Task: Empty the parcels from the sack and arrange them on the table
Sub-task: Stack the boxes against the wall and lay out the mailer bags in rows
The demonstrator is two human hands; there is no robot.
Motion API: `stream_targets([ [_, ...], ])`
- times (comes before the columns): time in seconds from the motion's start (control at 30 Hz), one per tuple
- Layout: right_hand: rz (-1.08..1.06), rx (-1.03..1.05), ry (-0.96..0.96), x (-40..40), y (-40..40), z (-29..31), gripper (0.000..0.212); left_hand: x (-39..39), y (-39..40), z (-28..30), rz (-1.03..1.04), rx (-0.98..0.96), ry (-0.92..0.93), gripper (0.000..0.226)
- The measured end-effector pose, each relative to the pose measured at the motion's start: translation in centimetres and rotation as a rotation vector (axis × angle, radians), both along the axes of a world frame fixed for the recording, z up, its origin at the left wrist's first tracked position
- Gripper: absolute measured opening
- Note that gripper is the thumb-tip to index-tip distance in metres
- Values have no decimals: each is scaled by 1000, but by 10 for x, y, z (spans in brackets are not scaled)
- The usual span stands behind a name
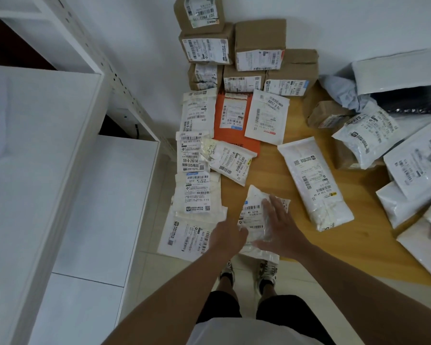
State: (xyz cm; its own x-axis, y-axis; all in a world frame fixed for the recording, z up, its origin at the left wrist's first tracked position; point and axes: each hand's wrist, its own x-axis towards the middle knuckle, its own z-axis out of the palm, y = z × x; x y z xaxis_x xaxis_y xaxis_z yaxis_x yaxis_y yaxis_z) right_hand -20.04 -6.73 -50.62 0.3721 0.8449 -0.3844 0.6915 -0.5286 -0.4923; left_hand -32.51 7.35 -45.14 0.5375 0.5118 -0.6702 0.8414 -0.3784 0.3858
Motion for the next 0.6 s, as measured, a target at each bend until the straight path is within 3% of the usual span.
stream_targets([
  [0.1,29,15,30,0,4,3,119,-4,9,-2,73,-68,8,25],
  [0.27,60,38,50,-11,34,9,114,-19,26,10,250,13,-37,20],
  [0.6,77,116,-60,-17,56,1,85,-26,36,8,245,131,-30,22],
])
